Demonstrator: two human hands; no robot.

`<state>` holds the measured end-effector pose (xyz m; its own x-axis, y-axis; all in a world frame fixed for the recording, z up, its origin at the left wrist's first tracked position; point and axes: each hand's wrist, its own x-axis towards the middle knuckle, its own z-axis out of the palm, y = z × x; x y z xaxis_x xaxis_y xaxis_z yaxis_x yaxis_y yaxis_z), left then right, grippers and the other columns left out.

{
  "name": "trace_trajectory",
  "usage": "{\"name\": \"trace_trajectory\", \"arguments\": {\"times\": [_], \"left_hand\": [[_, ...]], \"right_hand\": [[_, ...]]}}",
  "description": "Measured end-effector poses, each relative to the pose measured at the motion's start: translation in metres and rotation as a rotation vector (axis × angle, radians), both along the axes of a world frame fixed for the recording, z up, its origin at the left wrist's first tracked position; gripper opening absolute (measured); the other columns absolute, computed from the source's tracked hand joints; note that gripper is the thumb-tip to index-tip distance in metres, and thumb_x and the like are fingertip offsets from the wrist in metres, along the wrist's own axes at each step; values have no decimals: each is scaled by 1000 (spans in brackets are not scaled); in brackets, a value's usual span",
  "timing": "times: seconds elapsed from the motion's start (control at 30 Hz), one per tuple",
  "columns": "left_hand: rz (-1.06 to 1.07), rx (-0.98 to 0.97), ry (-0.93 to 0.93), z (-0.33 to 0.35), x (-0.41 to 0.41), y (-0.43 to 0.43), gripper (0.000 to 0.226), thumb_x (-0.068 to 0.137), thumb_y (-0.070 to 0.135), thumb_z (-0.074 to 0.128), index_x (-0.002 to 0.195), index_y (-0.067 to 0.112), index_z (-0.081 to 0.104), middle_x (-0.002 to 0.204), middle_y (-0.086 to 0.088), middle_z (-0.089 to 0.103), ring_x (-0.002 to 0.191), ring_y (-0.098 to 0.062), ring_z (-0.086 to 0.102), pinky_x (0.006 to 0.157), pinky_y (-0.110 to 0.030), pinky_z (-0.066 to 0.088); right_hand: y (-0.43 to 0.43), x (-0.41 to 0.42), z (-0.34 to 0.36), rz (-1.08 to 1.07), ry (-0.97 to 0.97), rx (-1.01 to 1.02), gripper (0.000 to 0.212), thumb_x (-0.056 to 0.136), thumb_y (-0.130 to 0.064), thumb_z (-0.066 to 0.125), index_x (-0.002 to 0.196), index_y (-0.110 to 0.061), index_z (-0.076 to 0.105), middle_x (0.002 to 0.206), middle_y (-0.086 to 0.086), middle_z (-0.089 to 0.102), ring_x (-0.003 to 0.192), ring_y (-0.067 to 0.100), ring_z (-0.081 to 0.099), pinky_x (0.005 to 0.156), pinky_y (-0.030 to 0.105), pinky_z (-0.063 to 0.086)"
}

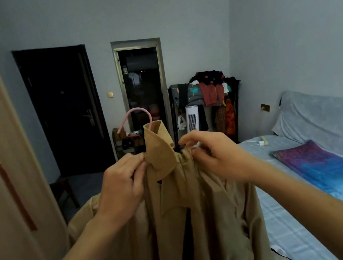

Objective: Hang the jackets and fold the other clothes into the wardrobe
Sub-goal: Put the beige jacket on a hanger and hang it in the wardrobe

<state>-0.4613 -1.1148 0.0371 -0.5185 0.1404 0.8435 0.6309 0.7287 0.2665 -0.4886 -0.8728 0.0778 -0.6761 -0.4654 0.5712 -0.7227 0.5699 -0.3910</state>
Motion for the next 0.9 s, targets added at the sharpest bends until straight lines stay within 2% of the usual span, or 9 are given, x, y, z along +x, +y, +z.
{"name": "trace_trajectory", "arguments": {"times": [0.1,0.17,0.33,0.5,0.63,0.73,0.8,0.9], "left_hand": [[22,26,12,0,1,1,19,97,6,59,109,7,74,87,0,67,79,-9,62,73,-20,48],[17,36,9,1,2,4,20,96,10,58,108,7,73,88,-2,68,81,-12,64,74,-27,50],[-4,52,-32,4,6,11,15,94,6,63,107,7,72,95,0,69,89,-11,64,80,-32,53],[22,100,-65,3,21,8,16,96,10,62,110,10,70,93,2,63,84,-10,60,76,-35,52],[163,102,-108,-4,38,5,34,97,32,53,125,16,64,106,3,54,99,-14,49,85,-42,46],[344,48,-82,-6,52,9,55,97,54,34,133,21,59,108,5,40,101,-13,36,84,-35,36],[286,62,-134,-8,60,15,70,94,66,24,138,19,53,105,7,34,97,-11,37,84,-33,40],[143,231,-222,-10,72,28,81,84,77,36,139,18,45,108,7,31,96,-9,46,81,-28,52]], "right_hand": [[2,3,-4,32,13,94,22,98,-25,56,118,-22,65,103,-10,62,95,-1,56,84,15,45],[1,2,-5,15,53,128,27,95,-33,62,120,-22,66,102,-10,62,92,-2,55,82,14,42],[-9,6,-7,10,107,53,25,94,-18,63,118,-16,69,102,-4,67,94,5,60,86,25,50],[-29,17,-13,-15,116,-101,18,90,-14,67,108,-14,71,98,-5,70,92,5,63,85,32,52],[-47,34,-18,-64,107,-202,15,88,-12,69,103,-15,72,92,-8,70,86,3,63,81,31,54],[-58,49,-23,-82,101,-260,16,89,-10,69,103,-16,73,90,-8,71,82,4,65,75,31,55],[-63,60,-28,-83,102,-302,22,89,-10,68,108,-21,71,90,-10,72,82,6,66,74,31,56],[-66,78,-34,-70,81,-320,45,91,-7,64,128,-32,60,107,-9,71,95,4,66,84,27,56]]}}
